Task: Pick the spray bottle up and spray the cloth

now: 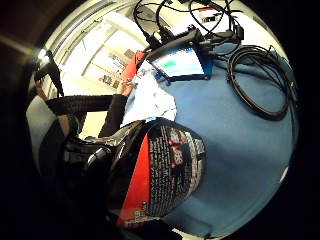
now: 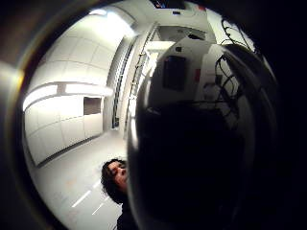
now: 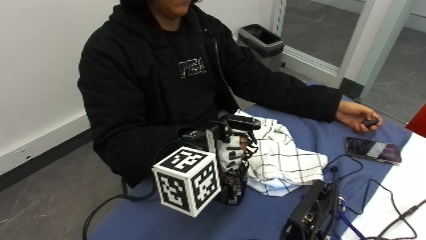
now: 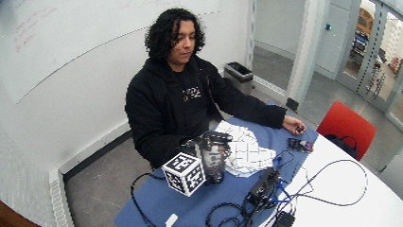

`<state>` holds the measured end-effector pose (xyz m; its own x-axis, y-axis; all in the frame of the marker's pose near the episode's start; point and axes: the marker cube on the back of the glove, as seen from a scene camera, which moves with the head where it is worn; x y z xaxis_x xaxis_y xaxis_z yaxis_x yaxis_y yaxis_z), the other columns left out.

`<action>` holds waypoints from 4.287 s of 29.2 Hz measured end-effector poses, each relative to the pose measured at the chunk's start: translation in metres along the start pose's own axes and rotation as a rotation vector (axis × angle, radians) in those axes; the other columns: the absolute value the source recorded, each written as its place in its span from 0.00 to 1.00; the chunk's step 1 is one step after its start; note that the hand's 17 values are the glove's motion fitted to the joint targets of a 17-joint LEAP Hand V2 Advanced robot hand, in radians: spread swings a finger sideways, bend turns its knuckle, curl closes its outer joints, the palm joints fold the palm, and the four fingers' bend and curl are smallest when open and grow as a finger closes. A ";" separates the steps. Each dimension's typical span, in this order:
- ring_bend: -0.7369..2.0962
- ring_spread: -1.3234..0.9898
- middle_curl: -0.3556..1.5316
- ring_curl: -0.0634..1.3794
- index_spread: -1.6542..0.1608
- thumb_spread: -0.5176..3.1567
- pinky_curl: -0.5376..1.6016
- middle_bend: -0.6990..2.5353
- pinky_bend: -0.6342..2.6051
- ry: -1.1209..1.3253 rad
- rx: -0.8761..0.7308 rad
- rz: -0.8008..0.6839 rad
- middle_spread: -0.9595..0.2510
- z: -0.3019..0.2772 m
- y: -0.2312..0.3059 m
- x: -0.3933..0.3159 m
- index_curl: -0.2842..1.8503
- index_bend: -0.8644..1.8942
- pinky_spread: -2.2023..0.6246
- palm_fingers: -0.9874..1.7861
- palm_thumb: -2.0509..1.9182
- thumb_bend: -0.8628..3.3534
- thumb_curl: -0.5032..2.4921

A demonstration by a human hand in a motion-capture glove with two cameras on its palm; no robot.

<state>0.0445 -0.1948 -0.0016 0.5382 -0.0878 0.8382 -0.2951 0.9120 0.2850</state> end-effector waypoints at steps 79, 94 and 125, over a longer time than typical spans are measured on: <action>0.51 0.51 0.51 0.40 0.77 0.34 0.46 0.41 0.36 0.013 -0.615 0.121 0.69 0.220 -0.109 -0.114 0.47 0.38 0.71 0.82 0.78 0.20 0.50; 0.51 0.51 0.51 0.40 0.76 0.34 0.46 0.41 0.36 -0.166 -0.250 -0.135 0.68 0.286 -0.125 -0.061 0.48 0.38 0.70 0.83 0.77 0.20 0.51; 0.46 0.52 0.52 0.38 0.76 0.36 0.45 0.42 0.31 -0.193 -0.548 -0.020 0.70 0.285 -0.111 -0.040 0.49 0.40 0.73 0.72 0.76 0.20 0.51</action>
<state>-0.1686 -0.4071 0.0658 0.3706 -0.1313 0.9195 0.1928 0.9793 0.0622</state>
